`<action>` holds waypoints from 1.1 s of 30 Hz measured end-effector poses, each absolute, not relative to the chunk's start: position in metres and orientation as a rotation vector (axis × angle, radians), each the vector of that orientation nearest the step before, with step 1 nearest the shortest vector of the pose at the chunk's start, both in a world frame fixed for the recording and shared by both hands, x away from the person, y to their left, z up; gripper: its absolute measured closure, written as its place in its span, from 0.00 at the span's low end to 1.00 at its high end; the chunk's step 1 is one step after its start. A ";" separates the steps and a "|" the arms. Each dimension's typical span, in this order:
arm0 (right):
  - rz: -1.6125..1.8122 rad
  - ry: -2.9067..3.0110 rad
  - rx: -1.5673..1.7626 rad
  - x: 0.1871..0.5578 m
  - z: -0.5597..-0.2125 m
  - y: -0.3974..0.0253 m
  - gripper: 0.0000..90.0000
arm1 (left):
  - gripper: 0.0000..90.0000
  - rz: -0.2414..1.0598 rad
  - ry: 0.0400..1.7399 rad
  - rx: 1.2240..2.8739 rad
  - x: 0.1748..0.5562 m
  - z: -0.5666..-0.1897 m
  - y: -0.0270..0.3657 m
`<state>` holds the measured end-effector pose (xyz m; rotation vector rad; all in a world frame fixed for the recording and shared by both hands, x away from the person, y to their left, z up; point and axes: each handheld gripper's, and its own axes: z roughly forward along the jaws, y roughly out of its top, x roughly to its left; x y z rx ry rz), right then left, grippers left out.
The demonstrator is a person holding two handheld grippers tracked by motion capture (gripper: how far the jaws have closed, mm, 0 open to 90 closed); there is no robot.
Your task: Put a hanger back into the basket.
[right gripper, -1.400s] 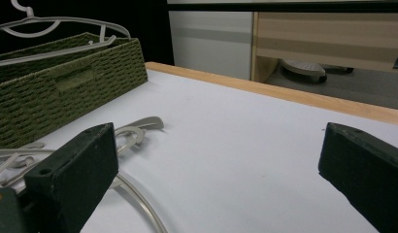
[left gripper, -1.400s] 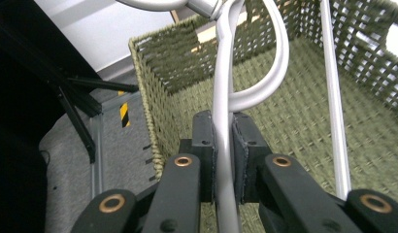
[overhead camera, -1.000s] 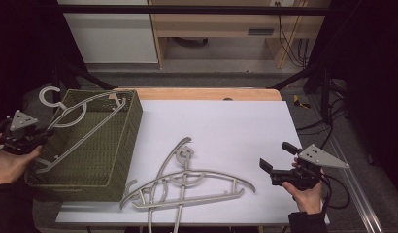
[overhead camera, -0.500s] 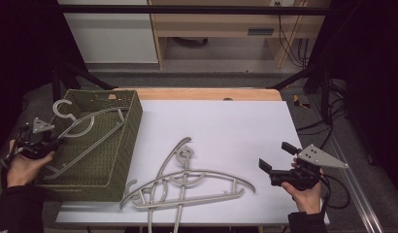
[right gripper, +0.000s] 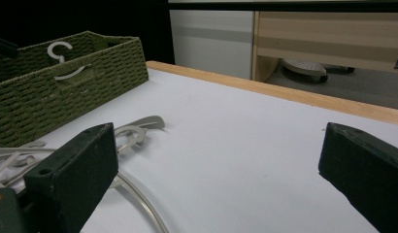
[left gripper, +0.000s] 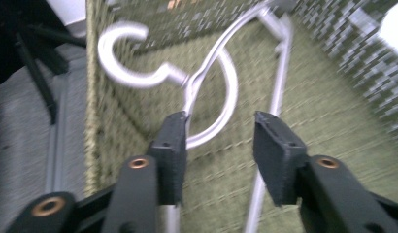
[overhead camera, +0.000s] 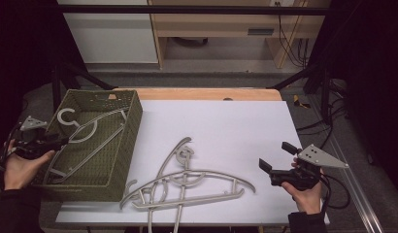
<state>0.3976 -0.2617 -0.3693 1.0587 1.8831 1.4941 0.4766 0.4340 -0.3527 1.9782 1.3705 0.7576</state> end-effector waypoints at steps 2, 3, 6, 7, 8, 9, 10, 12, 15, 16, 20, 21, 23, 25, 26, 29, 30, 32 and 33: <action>1.497 1.882 1.061 0.397 -0.369 -0.262 0.01 | 0.56 0.725 1.323 1.922 0.472 -0.346 0.427; 1.498 1.879 1.060 0.397 -0.369 -0.263 0.01 | 0.54 0.727 1.307 1.911 0.470 -0.343 0.423; 1.500 1.879 1.064 0.397 -0.368 -0.263 0.01 | 0.49 0.720 1.246 1.883 0.464 -0.335 0.408; 1.501 1.879 1.062 0.397 -0.368 -0.263 0.01 | 0.47 0.719 1.219 1.882 0.461 -0.332 0.403; 1.501 1.880 1.062 0.397 -0.368 -0.263 0.01 | 0.46 0.716 1.193 1.862 0.458 -0.330 0.397; 1.502 1.880 1.063 0.397 -0.368 -0.263 0.01 | 0.44 0.709 1.172 1.845 0.456 -0.328 0.391; 1.506 1.881 1.062 0.397 -0.369 -0.263 0.01 | 0.41 0.710 1.153 1.835 0.453 -0.327 0.385; 1.505 1.879 1.063 0.397 -0.369 -0.263 0.01 | 0.39 0.695 1.098 1.803 0.449 -0.326 0.375; 1.510 1.875 1.066 0.397 -0.369 -0.262 0.01 | 0.33 0.688 1.053 1.803 0.446 -0.327 0.358; 1.510 1.877 1.061 0.397 -0.368 -0.263 0.01 | 0.29 0.686 1.042 1.805 0.446 -0.327 0.353; 1.510 1.872 1.065 0.397 -0.368 -0.263 0.01 | 0.19 0.683 0.988 1.791 0.441 -0.328 0.334; 1.510 1.872 1.065 0.397 -0.368 -0.263 0.01 | 0.19 0.697 0.976 1.794 0.439 -0.328 0.329; 1.517 1.866 1.066 0.398 -0.368 -0.264 0.01 | 0.15 0.701 0.958 1.781 0.434 -0.329 0.321; 1.522 1.867 1.072 0.398 -0.368 -0.264 0.01 | 0.13 0.678 0.941 1.762 0.430 -0.330 0.315; 1.521 1.870 1.071 0.397 -0.368 -0.265 0.01 | 0.13 0.669 0.934 1.755 0.427 -0.331 0.312; 1.522 1.865 1.072 0.397 -0.368 -0.265 0.01 | 0.13 0.645 0.912 1.761 0.423 -0.335 0.303; 1.518 1.868 1.067 0.397 -0.368 -0.265 0.01 | 0.12 0.648 0.907 1.784 0.423 -0.336 0.300; 1.522 1.867 1.067 0.397 -0.367 -0.264 0.01 | 0.12 0.629 0.895 1.791 0.421 -0.339 0.296; 1.524 1.866 1.064 0.396 -0.367 -0.263 0.01 | 0.12 0.616 0.884 1.802 0.420 -0.340 0.293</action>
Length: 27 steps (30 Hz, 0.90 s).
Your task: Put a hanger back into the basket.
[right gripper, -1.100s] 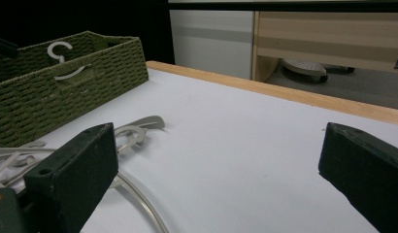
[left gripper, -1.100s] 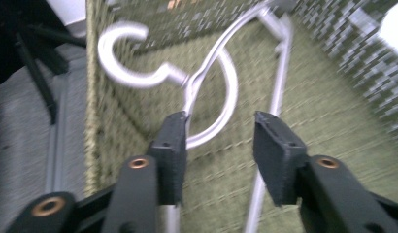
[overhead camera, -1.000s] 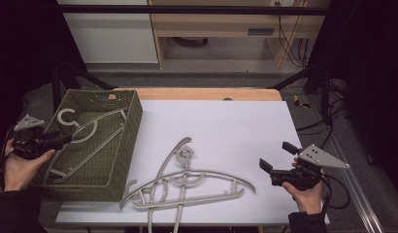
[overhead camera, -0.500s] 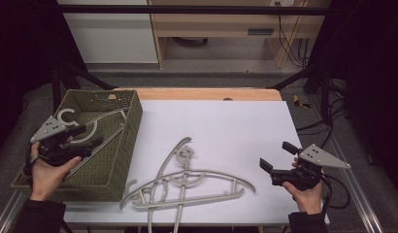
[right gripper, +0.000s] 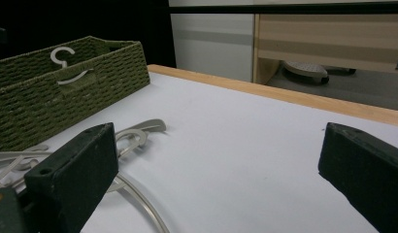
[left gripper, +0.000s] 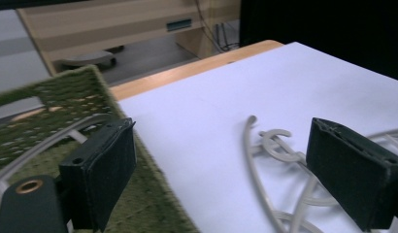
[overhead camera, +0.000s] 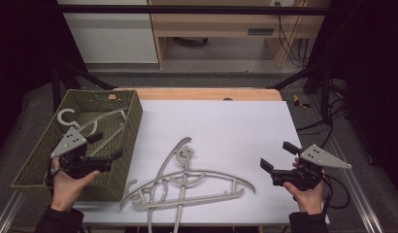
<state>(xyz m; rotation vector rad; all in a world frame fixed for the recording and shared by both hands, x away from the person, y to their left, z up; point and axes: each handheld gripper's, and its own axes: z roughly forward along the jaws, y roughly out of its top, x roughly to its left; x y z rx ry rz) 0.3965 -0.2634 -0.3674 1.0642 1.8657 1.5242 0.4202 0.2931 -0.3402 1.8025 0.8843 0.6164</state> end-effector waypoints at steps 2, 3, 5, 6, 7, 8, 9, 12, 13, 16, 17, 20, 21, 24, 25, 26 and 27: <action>1.521 1.870 1.064 0.396 -0.367 -0.263 0.01 | 0.12 0.604 0.863 1.829 0.418 -0.344 0.288; 1.515 1.876 1.064 0.396 -0.368 -0.264 0.01 | 0.11 0.596 0.854 1.845 0.417 -0.345 0.286; 1.516 1.877 1.067 0.397 -0.368 -0.264 0.01 | 0.11 0.588 0.833 1.879 0.414 -0.345 0.282; 1.519 1.876 1.066 0.397 -0.369 -0.264 0.01 | 0.11 0.585 0.821 1.893 0.413 -0.344 0.279; 1.516 1.876 1.068 0.397 -0.369 -0.264 0.01 | 0.12 0.578 0.807 1.904 0.413 -0.343 0.277; 1.520 1.877 1.066 0.397 -0.369 -0.263 0.01 | 0.12 0.568 0.796 1.921 0.412 -0.343 0.274; 1.520 1.877 1.066 0.397 -0.369 -0.263 0.01 | 0.12 0.561 0.783 1.941 0.411 -0.343 0.271; 1.508 1.890 1.057 0.397 -0.369 -0.262 0.01 | 0.11 0.532 0.744 2.003 0.411 -0.345 0.261; 1.508 1.891 1.057 0.397 -0.369 -0.262 0.01 | 0.11 0.526 0.733 2.026 0.412 -0.346 0.257; 1.503 1.897 1.056 0.398 -0.369 -0.261 0.01 | 0.12 0.508 0.724 2.066 0.413 -0.351 0.249; 1.501 1.897 1.058 0.398 -0.369 -0.261 0.01 | 0.12 0.505 0.718 2.084 0.414 -0.353 0.246; 1.502 1.900 1.062 0.398 -0.370 -0.261 0.01 | 0.12 0.493 0.693 2.130 0.413 -0.355 0.237; 1.504 1.903 1.061 0.398 -0.370 -0.261 0.01 | 0.12 0.496 0.685 2.138 0.413 -0.355 0.234; 1.505 1.902 1.055 0.398 -0.370 -0.261 0.01 | 0.12 0.476 0.661 2.183 0.413 -0.358 0.225; 1.506 1.906 1.051 0.397 -0.369 -0.260 0.01 | 0.13 0.477 0.651 2.203 0.414 -0.359 0.221; 1.503 1.904 1.049 0.397 -0.368 -0.260 0.01 | 0.13 0.468 0.646 2.226 0.415 -0.360 0.218; 1.503 1.904 1.049 0.397 -0.368 -0.260 0.01 | 0.13 0.463 0.632 2.257 0.416 -0.361 0.214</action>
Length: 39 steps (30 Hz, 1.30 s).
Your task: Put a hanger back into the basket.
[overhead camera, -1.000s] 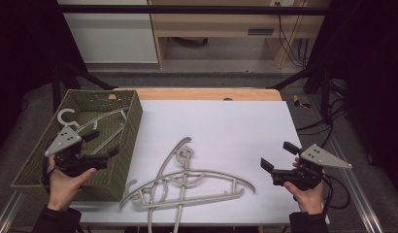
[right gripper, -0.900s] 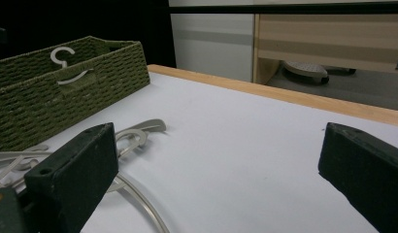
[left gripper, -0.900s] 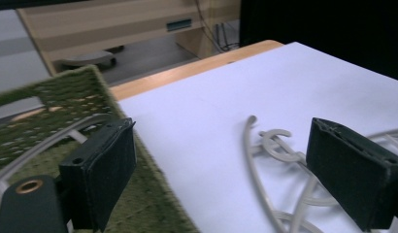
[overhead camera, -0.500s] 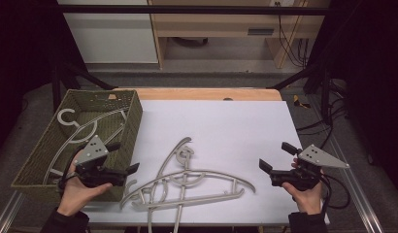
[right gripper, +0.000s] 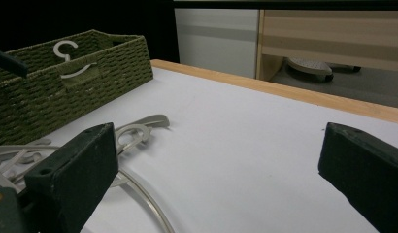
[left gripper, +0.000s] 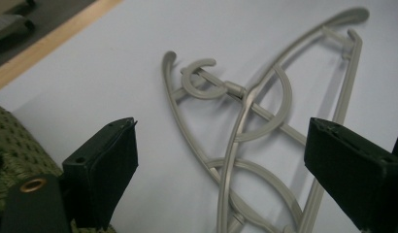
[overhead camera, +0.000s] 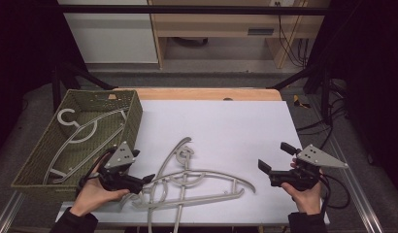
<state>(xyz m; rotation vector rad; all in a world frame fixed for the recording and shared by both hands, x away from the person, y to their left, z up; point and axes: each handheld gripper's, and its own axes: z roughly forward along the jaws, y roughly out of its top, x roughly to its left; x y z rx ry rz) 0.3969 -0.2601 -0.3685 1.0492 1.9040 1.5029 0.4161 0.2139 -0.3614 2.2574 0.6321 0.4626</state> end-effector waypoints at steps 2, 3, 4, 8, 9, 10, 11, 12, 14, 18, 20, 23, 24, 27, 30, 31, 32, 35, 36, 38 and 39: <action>1.505 1.904 1.050 0.397 -0.368 -0.260 0.01 | 0.14 0.476 0.615 2.299 0.418 -0.364 0.207; 1.503 1.903 1.053 0.396 -0.369 -0.260 0.01 | 0.14 0.463 0.608 2.318 0.420 -0.365 0.205; 1.502 1.905 1.053 0.396 -0.368 -0.260 0.01 | 0.15 0.458 0.594 2.348 0.422 -0.366 0.202; 1.506 1.902 1.049 0.396 -0.368 -0.261 0.01 | 0.18 0.434 0.576 2.398 0.428 -0.369 0.191; 1.506 1.903 1.049 0.396 -0.368 -0.261 0.01 | 0.19 0.426 0.571 2.410 0.428 -0.370 0.188; 1.509 1.905 1.047 0.396 -0.368 -0.261 0.01 | 0.20 0.425 0.568 2.420 0.429 -0.371 0.185; 1.509 1.904 1.044 0.396 -0.368 -0.261 0.01 | 0.21 0.426 0.561 2.433 0.430 -0.372 0.182; 1.509 1.903 1.045 0.396 -0.368 -0.261 0.01 | 0.22 0.423 0.555 2.441 0.431 -0.374 0.180; 1.512 1.903 1.048 0.396 -0.368 -0.260 0.01 | 0.25 0.421 0.547 2.463 0.433 -0.377 0.175; 1.506 1.905 1.049 0.396 -0.368 -0.260 0.01 | 0.28 0.416 0.534 2.506 0.436 -0.386 0.168; 1.506 1.905 1.049 0.396 -0.368 -0.260 0.01 | 0.31 0.401 0.536 2.516 0.438 -0.390 0.166; 1.506 1.908 1.050 0.396 -0.368 -0.260 0.01 | 0.32 0.390 0.539 2.543 0.441 -0.398 0.164; 1.508 1.910 1.048 0.396 -0.368 -0.260 0.01 | 0.33 0.380 0.545 2.549 0.442 -0.401 0.163; 1.506 1.915 1.043 0.396 -0.369 -0.259 0.01 | 0.37 0.368 0.561 2.575 0.445 -0.408 0.160; 1.505 1.915 1.046 0.397 -0.369 -0.258 0.01 | 0.39 0.371 0.571 2.603 0.448 -0.417 0.157; 1.506 1.917 1.047 0.396 -0.369 -0.258 0.01 | 0.40 0.376 0.582 2.617 0.449 -0.419 0.157; 1.506 1.917 1.047 0.396 -0.369 -0.258 0.01 | 0.42 0.364 0.591 2.624 0.451 -0.422 0.156; 1.505 1.915 1.045 0.396 -0.369 -0.258 0.01 | 0.46 0.369 0.597 2.663 0.454 -0.429 0.155; 1.507 1.914 1.046 0.396 -0.369 -0.258 0.01 | 0.47 0.371 0.598 2.672 0.454 -0.431 0.154; 1.504 1.916 1.047 0.396 -0.369 -0.259 0.01 | 0.49 0.392 0.597 2.689 0.455 -0.434 0.152; 1.505 1.916 1.047 0.397 -0.370 -0.258 0.01 | 0.51 0.387 0.599 2.687 0.456 -0.436 0.152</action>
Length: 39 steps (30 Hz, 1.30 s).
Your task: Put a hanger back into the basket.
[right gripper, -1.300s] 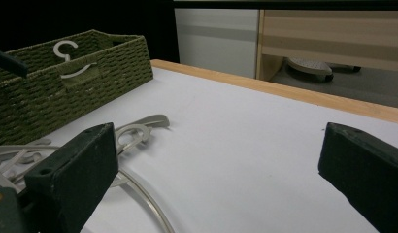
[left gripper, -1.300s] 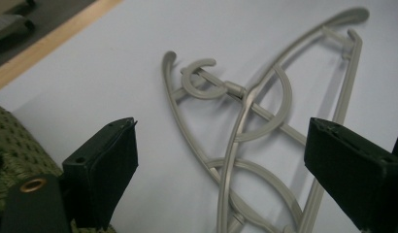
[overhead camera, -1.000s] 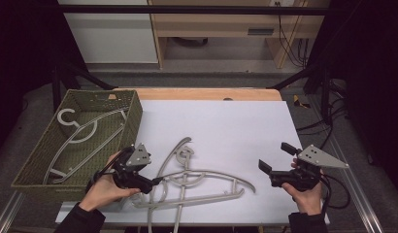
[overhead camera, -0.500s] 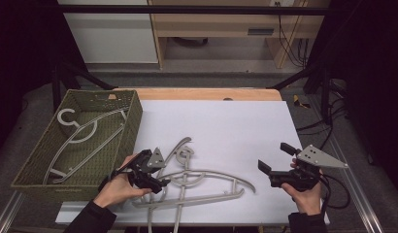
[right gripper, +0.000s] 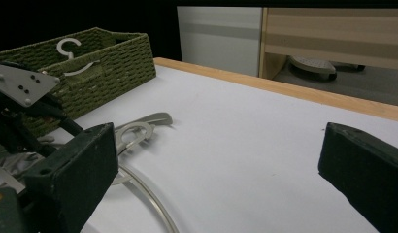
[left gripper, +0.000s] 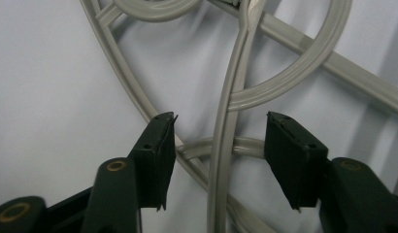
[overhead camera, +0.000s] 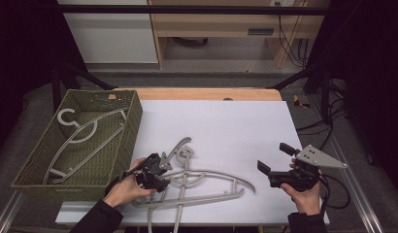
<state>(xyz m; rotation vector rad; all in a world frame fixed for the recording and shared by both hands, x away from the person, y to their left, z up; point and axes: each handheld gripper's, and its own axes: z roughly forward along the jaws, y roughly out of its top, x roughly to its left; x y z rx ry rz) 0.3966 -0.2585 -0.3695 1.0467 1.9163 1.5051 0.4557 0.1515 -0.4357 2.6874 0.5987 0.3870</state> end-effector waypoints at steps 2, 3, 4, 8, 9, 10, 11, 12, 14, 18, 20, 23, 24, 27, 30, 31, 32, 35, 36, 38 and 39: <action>1.507 1.917 1.046 0.396 -0.369 -0.258 0.01 | 0.54 0.369 0.600 2.696 0.457 -0.439 0.150; 1.507 1.920 1.042 0.396 -0.369 -0.258 0.01 | 0.55 0.362 0.593 2.701 0.458 -0.439 0.150; 1.508 1.919 1.042 0.397 -0.369 -0.258 0.01 | 0.56 0.361 0.593 2.681 0.457 -0.438 0.151; 1.506 1.921 1.044 0.397 -0.370 -0.258 0.01 | 0.61 0.317 0.614 2.662 0.460 -0.441 0.149; 1.503 1.925 1.044 0.397 -0.370 -0.258 0.01 | 0.62 0.310 0.610 2.669 0.460 -0.443 0.148; 1.503 1.925 1.044 0.397 -0.370 -0.257 0.01 | 0.62 0.296 0.608 2.671 0.461 -0.445 0.147; 1.506 1.925 1.041 0.397 -0.370 -0.258 0.01 | 0.63 0.296 0.602 2.679 0.461 -0.446 0.146; 1.509 1.922 1.041 0.397 -0.370 -0.257 0.01 | 0.64 0.297 0.604 2.681 0.461 -0.446 0.145; 1.508 1.921 1.044 0.396 -0.369 -0.258 0.01 | 0.69 0.293 0.605 2.685 0.462 -0.447 0.144; 1.507 1.922 1.043 0.397 -0.369 -0.258 0.01 | 0.73 0.272 0.618 2.680 0.464 -0.447 0.144; 1.509 1.921 1.042 0.397 -0.370 -0.258 0.01 | 0.76 0.266 0.608 2.687 0.465 -0.448 0.143; 1.505 1.928 1.045 0.397 -0.370 -0.257 0.01 | 0.87 0.253 0.610 2.692 0.466 -0.448 0.142; 1.505 1.928 1.044 0.397 -0.370 -0.257 0.01 | 0.87 0.262 0.598 2.696 0.465 -0.448 0.141; 1.506 1.923 1.042 0.397 -0.370 -0.258 0.01 | 0.89 0.268 0.577 2.699 0.463 -0.446 0.140; 1.509 1.918 1.046 0.396 -0.369 -0.259 0.01 | 0.90 0.258 0.587 2.684 0.461 -0.445 0.139; 1.510 1.919 1.044 0.396 -0.369 -0.259 0.01 | 0.90 0.257 0.587 2.685 0.460 -0.445 0.138; 1.510 1.919 1.043 0.396 -0.369 -0.259 0.01 | 0.90 0.252 0.587 2.686 0.460 -0.444 0.138; 1.511 1.918 1.041 0.396 -0.369 -0.260 0.01 | 0.90 0.239 0.590 2.672 0.458 -0.441 0.138; 1.512 1.918 1.042 0.396 -0.369 -0.260 0.01 | 0.90 0.236 0.599 2.664 0.457 -0.440 0.138; 1.514 1.916 1.045 0.396 -0.369 -0.260 0.01 | 0.90 0.230 0.599 2.649 0.455 -0.438 0.139; 1.512 1.916 1.045 0.395 -0.369 -0.260 0.01 | 0.90 0.230 0.602 2.642 0.454 -0.436 0.139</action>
